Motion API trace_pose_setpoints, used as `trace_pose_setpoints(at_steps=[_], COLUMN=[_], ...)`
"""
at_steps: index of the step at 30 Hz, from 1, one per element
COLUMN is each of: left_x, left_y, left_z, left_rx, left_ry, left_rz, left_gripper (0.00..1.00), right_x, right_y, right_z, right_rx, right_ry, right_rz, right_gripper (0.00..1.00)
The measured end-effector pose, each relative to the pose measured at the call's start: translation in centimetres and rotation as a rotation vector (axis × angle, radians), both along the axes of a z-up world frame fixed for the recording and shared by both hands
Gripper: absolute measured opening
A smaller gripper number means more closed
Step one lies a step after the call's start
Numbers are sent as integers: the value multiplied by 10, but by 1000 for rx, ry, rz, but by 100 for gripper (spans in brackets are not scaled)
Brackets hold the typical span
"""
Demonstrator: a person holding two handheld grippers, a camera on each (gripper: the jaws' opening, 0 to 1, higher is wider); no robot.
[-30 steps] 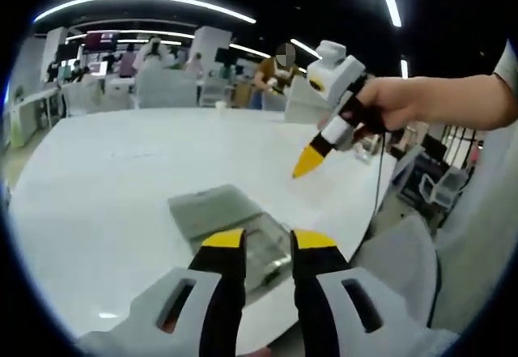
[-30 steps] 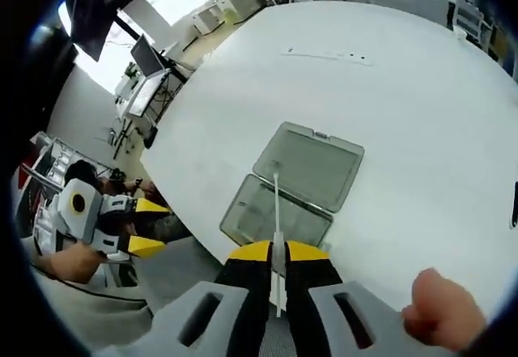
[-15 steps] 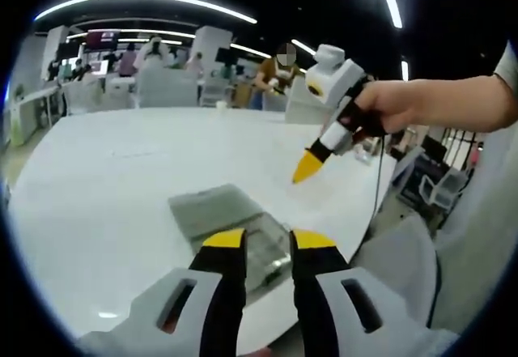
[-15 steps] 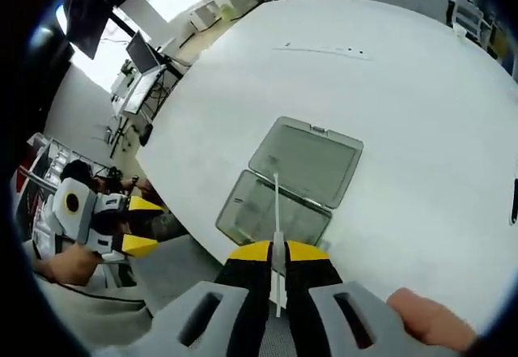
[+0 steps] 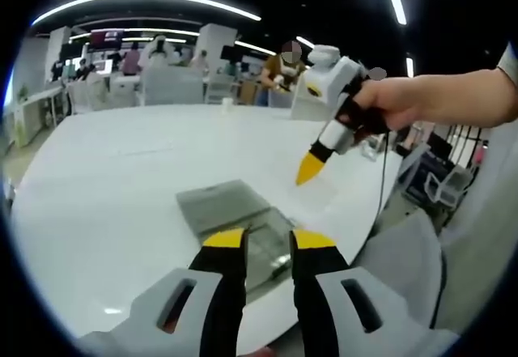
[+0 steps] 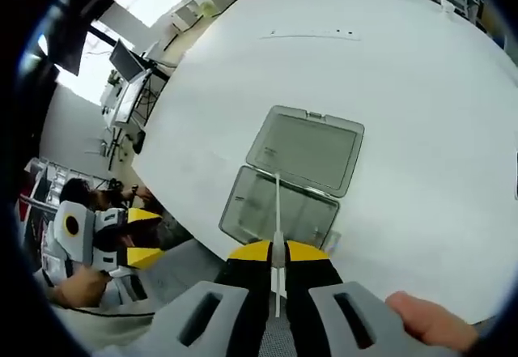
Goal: Insert the divider into the dual guide fixture by aligning both edges with the guide slots and pushing it downward to the bottom, including one-sided entry, uneven engagement, binding, and posture correction.
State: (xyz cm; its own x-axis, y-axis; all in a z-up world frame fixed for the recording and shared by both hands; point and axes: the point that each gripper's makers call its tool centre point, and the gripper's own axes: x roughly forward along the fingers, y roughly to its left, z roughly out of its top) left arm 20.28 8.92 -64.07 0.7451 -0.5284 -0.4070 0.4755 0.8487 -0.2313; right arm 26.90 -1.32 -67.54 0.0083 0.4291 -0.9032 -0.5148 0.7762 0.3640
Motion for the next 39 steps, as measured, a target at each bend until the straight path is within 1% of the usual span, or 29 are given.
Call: trace_pose_setpoints(at_steps=[3,7,9,13,17,19,25,26,32,36,39], left_x=[0,1,1,1,2,2,0,0,-3,-6,-7], left_y=[4,6,7,9,9,9,9,9,7,8,8], left_z=[-2,-2,-3,-5,-8,-10,-17,-17,-22,-25,-28], left_rx=[24,39,51,61,66,72,84,85,93,93,95], left_ry=[1,-4,-9,-1,5,8,21,23,25,30,37], left_rz=[11,21,22,31,35,37,40,39,36,38,39], left_gripper=[19,21,23,30,36,39,48,49,55,59,62], right_x=[0,0,2,2,-3,-4,-6,-6,-9,-7,-10], right_y=[3,4,5,7,9,8,10,10,14,13,13], right_z=[-2,-5,-7,-11,-16,-19,-26,-26,-29,-33,-34], right_rx=[-10,-17,-30,-44,-67,-84,-97,-98,-93,-102,-100], right_ry=[9,21,16,22,33,38,64,61,84,81,93], right_rz=[-4,-11,-6,-11,-12,-19,-60,-63,-105,-118,-135], right_gripper=[0,0,0,0,0,0,0,0,0,0,0])
